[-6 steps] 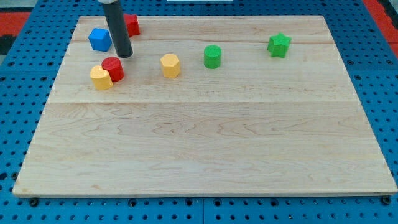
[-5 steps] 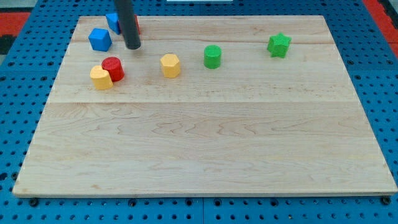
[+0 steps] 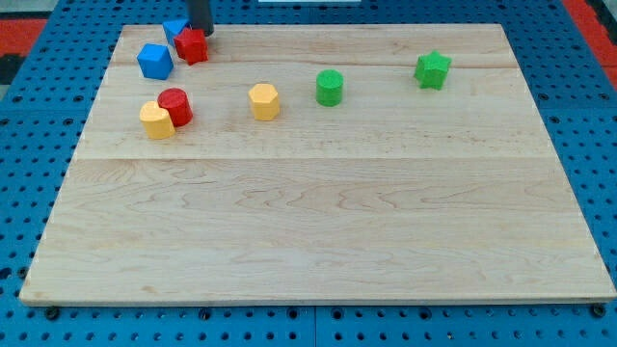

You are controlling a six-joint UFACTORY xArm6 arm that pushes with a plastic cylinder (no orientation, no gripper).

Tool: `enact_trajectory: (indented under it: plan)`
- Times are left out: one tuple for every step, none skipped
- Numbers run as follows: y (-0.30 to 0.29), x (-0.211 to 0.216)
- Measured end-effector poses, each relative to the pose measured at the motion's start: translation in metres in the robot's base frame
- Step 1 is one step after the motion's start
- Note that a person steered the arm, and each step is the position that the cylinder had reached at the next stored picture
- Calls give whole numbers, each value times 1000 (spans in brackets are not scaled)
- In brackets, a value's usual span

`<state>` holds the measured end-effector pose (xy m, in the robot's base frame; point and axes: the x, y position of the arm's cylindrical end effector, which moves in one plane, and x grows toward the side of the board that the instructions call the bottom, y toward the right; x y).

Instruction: Slide the red star closer to the red circle

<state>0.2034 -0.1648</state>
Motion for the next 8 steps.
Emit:
enact_trajectory:
  plan:
    - [-11,0]
    - [-16,4]
    - [-16,10]
    - [8,34]
    - [18,72]
    - [29,85]
    - [63,95]
    - [62,113]
